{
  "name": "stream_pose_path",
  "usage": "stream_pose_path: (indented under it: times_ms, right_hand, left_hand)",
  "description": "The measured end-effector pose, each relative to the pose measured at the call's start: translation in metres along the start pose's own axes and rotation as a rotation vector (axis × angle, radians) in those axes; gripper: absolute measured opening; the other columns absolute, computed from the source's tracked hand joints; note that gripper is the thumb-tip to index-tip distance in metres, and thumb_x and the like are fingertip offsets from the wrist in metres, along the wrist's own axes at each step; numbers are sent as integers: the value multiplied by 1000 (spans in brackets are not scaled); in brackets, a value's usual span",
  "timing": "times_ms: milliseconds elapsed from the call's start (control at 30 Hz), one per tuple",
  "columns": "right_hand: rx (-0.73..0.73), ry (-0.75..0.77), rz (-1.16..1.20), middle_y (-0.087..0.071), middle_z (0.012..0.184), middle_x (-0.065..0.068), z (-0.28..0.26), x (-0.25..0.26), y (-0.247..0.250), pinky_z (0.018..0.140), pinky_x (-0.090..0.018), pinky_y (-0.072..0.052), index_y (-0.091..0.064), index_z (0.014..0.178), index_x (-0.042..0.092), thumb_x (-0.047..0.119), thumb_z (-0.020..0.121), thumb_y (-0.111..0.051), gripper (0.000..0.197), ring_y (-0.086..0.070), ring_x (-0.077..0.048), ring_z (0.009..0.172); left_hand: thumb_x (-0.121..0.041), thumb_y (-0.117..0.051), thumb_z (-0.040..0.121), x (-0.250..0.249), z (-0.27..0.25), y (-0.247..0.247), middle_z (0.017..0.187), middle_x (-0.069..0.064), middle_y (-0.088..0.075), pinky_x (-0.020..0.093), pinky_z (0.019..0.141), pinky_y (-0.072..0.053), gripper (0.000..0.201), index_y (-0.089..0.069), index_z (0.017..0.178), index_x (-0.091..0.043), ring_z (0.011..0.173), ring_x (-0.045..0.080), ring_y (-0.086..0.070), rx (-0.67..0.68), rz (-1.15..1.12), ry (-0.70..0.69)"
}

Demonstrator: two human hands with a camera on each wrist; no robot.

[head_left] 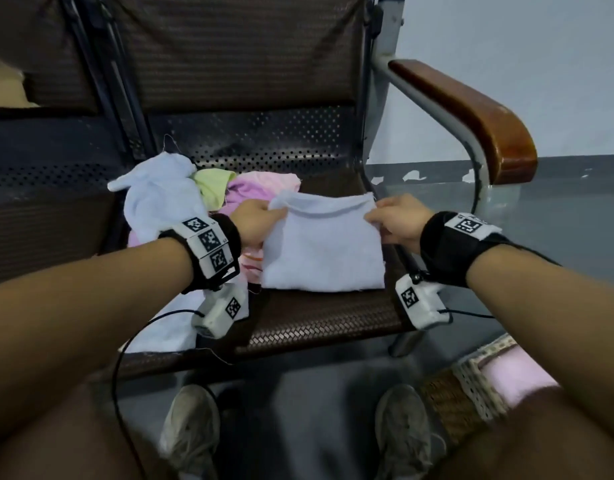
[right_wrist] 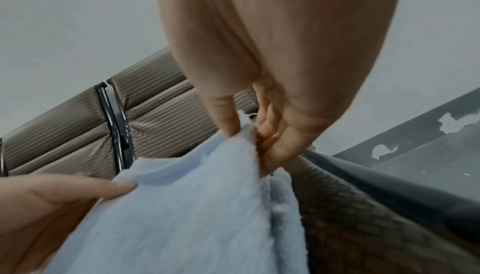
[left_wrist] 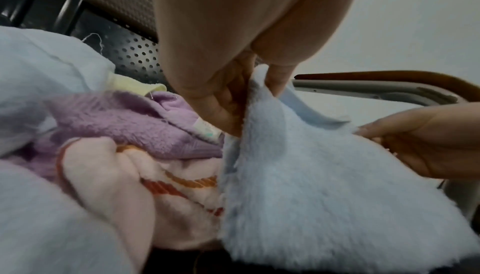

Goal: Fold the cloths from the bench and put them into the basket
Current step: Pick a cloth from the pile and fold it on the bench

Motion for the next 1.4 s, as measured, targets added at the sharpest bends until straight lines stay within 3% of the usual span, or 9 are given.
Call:
stream_pose_path:
  times_ms: [233, 333, 467, 633, 700, 900, 1167, 1267, 1400]
  right_hand:
    - [-182, 126, -204, -67, 105, -5, 42, 9, -3, 88, -29, -50, -63, 125, 8, 20, 95, -60, 33, -63, -20, 96]
    - [-166, 244, -504, -63, 111, -1, 37, 14, -7, 97, -32, -47, -57, 129, 16, 27, 94, -59, 37, -59, -19, 104]
    - [73, 544, -854, -72, 98, 7, 0, 17, -29, 83, -26, -48, -72, 97, 26, 31, 92, -63, 12, -67, -15, 94]
    - [336, 461, -1119, -54, 144, 0, -19, -15, -38, 110, -28, -35, -51, 143, 18, 50, 81, -75, 74, -49, -20, 132]
    - [329, 463, -1156, -50, 149, -3, -21, -18, -35, 114, -31, -33, -46, 147, 16, 38, 87, -72, 69, -46, -24, 136]
    - [187, 522, -973, -65, 88, -1, -31, -2, -20, 79, -36, -46, -62, 91, 12, 15, 96, -50, 13, -63, -31, 91]
    - [165, 249, -428, -73, 88, -11, -37, -8, 13, 69, -29, -52, -72, 92, 9, 25, 90, -67, 16, -65, -15, 78]
    - [242, 112, -225, -74, 93, -4, -33, -22, 11, 64, -25, -56, -69, 105, 13, 21, 87, -73, 21, -70, -14, 82]
    - [149, 181, -441, -69, 94, 3, -21, -27, 12, 72, -22, -51, -64, 107, 15, 22, 89, -72, 21, -66, -16, 90]
  left_hand:
    - [-25, -61, 90, 0, 29, -4, 120, 5, -62, 28, 93, -45, 48, -49, 136, -16, 111, 25, -59, -251, 56, -53]
    - [-17, -65, 85, -5, 17, -3, 97, -1, -59, 26, 75, -40, 32, -57, 116, -18, 88, 17, -55, -345, 189, -207]
    - [-17, -73, 80, 1, -4, -27, 93, -3, -69, 29, 81, -50, 18, -66, 97, -20, 91, 17, -64, 32, 280, -365]
    - [-30, -86, 68, 20, -14, -38, 143, 3, -43, 31, 114, -29, 80, -50, 139, -21, 134, 22, -37, 199, 730, -451]
    - [-20, -81, 70, 21, -13, -32, 146, 5, -42, 32, 115, -28, 82, -45, 143, -18, 136, 26, -36, 157, 786, -448]
    - [-17, -60, 84, 13, -22, -18, 98, 6, -69, 34, 79, -48, 10, -57, 92, -23, 95, 30, -62, 18, 738, -443]
    - [-31, -58, 88, 17, -23, -17, 69, -1, -56, 31, 62, -39, 22, -53, 72, -16, 68, 21, -52, 46, 310, -207]
    - [-27, -56, 93, 17, -18, -20, 91, 11, -67, 40, 82, -51, 22, -63, 92, -6, 88, 32, -62, -32, 230, -125]
    - [-36, -50, 99, 15, -19, -19, 115, 13, -67, 37, 96, -48, 36, -65, 113, -6, 109, 33, -61, -125, 260, -20]
Point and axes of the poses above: each hand's wrist, its own z-axis towards the middle knuckle, its own y-axis out of the back of the hand, x = y × z, the point moved 5 cm from there along z, towards the middle knuckle
